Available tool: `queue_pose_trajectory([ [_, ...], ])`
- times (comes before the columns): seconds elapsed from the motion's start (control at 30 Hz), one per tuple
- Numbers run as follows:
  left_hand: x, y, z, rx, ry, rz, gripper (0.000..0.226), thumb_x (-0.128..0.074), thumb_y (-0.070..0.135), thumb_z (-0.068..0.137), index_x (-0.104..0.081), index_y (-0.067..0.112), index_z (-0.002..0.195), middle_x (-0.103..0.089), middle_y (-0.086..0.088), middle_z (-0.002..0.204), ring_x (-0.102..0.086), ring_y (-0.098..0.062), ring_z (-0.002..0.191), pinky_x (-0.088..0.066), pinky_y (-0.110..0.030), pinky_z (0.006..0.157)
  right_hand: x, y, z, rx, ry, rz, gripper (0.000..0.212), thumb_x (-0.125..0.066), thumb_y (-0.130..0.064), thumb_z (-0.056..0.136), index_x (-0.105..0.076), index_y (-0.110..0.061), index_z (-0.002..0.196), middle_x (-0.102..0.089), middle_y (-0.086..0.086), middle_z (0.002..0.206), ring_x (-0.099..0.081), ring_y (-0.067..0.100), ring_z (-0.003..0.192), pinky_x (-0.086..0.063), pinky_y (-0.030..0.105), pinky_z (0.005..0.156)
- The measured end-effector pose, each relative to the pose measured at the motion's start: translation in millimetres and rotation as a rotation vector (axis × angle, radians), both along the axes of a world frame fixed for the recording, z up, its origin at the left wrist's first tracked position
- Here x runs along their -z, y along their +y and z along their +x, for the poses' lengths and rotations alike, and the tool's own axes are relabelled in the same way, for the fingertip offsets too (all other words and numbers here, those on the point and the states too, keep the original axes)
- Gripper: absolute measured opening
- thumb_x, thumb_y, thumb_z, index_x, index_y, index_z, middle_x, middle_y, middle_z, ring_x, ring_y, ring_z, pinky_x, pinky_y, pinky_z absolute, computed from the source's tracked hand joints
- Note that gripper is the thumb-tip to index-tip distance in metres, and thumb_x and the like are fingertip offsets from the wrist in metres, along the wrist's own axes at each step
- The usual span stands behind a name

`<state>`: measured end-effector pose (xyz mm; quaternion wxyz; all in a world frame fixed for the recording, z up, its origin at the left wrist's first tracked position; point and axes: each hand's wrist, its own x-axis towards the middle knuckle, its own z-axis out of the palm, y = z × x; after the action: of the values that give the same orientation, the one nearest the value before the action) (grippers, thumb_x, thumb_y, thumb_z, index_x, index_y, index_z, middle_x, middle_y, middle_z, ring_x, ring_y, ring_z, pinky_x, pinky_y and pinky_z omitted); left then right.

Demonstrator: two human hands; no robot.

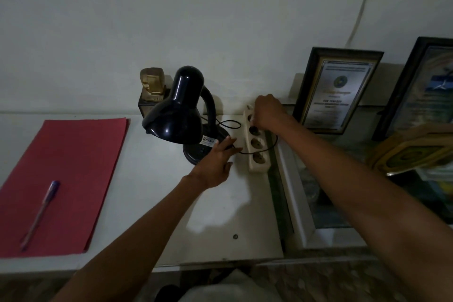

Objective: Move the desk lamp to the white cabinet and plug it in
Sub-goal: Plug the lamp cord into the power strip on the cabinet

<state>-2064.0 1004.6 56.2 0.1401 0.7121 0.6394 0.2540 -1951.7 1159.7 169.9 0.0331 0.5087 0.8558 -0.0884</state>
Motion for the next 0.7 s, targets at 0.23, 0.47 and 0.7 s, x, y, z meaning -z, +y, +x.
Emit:
queue_pose_trajectory([
  [0.23, 1, 0, 0, 0.006, 0.031, 0.001, 0.049, -0.054, -0.001, 0.091, -0.051, 0.006, 0.14, -0.032, -0.015, 0.156, -0.021, -0.031, 0.149, -0.015, -0.05, 0.121, -1, 5, 6, 0.001, 0.038, -0.074, 0.037, -0.081, -0.029, 0.082, -0.06, -0.001, 0.092, -0.061, 0.02, 0.114, -0.063, 0.031, 0.102, -0.044, 0.027, 0.067],
  [0.47, 4, -4, 3, 0.007, 0.116, 0.047, 0.052, -0.047, 0.002, 0.094, -0.044, 0.008, 0.145, -0.028, -0.014, 0.159, -0.017, -0.03, 0.15, -0.014, -0.045, 0.122, 5, 5, 7, 0.028, 0.085, -0.01, 0.04, -0.079, -0.02, 0.085, -0.061, 0.002, 0.113, -0.057, 0.02, 0.122, -0.063, 0.032, 0.106, -0.044, 0.026, 0.069],
  [0.7, 11, -15, 2, -0.045, 0.231, 0.004, 0.065, -0.035, 0.036, 0.104, -0.005, 0.013, 0.157, -0.005, -0.005, 0.166, 0.001, -0.019, 0.152, -0.003, -0.036, 0.124, 3, 3, 10, -0.032, 0.066, -0.04, 0.043, -0.085, -0.028, 0.076, -0.062, -0.002, 0.103, -0.061, 0.019, 0.114, -0.064, 0.028, 0.098, -0.043, 0.026, 0.065],
])
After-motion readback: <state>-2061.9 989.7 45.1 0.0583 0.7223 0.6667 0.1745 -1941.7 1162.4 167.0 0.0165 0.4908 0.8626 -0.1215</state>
